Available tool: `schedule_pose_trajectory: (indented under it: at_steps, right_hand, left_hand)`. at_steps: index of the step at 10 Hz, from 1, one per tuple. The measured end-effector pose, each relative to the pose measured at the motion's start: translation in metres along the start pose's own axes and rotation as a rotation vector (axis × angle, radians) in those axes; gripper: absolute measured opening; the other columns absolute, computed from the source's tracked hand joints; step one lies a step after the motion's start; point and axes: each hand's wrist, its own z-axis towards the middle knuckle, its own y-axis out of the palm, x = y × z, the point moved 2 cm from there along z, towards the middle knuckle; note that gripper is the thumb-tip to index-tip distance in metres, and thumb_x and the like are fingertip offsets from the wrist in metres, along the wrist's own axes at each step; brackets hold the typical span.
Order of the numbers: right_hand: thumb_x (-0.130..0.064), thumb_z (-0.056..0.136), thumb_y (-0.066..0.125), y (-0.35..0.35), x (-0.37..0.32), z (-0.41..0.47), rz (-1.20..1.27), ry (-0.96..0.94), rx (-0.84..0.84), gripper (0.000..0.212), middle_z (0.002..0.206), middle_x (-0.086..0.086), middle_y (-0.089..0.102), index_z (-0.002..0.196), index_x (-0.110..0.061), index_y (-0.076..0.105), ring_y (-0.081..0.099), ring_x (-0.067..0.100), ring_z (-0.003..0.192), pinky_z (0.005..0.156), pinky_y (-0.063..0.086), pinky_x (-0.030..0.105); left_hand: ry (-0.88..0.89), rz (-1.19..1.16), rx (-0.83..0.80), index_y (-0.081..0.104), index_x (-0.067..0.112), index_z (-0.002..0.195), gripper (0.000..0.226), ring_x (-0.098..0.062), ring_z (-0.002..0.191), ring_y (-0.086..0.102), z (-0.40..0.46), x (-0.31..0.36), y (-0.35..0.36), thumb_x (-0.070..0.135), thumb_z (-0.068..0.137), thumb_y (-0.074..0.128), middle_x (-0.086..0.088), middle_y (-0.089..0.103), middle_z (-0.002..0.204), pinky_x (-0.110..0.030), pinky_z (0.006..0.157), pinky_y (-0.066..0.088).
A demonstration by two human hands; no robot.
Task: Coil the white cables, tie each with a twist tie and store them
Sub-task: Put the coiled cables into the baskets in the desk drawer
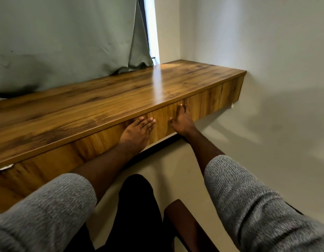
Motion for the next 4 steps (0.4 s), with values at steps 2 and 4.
schedule_pose_trajectory:
  at_steps: [2, 4]
  right_hand:
    - [-0.026, 0.096, 0.060, 0.000, -0.001, 0.001, 0.022, 0.000, 0.078, 0.065, 0.159, 0.015, 0.027, 0.151, -0.008, 0.032, 0.034, 0.037, 0.142, 0.113, 0.040, 0.046]
    - [-0.016, 0.091, 0.054, -0.017, -0.047, 0.003, -0.105, -0.149, 0.466, 0.017, 0.104, 0.015, 0.064, 0.101, -0.005, 0.063, 0.060, 0.032, 0.098, 0.081, 0.045, 0.038]
  left_hand:
    - [0.000, -0.060, 0.065, 0.001, 0.004, 0.157, 0.062, -0.022, 0.154, -0.001, 0.002, -0.001, 0.000, 0.030, 0.104, 0.019, -0.011, -0.001, 0.167, -0.042, 0.125, 0.002]
    - [0.045, -0.217, 0.271, 0.058, 0.008, 0.124, 0.039, -0.030, 0.106, 0.065, -0.004, -0.026, -0.027, 0.028, 0.096, 0.040, -0.015, 0.063, 0.125, -0.040, 0.087, 0.051]
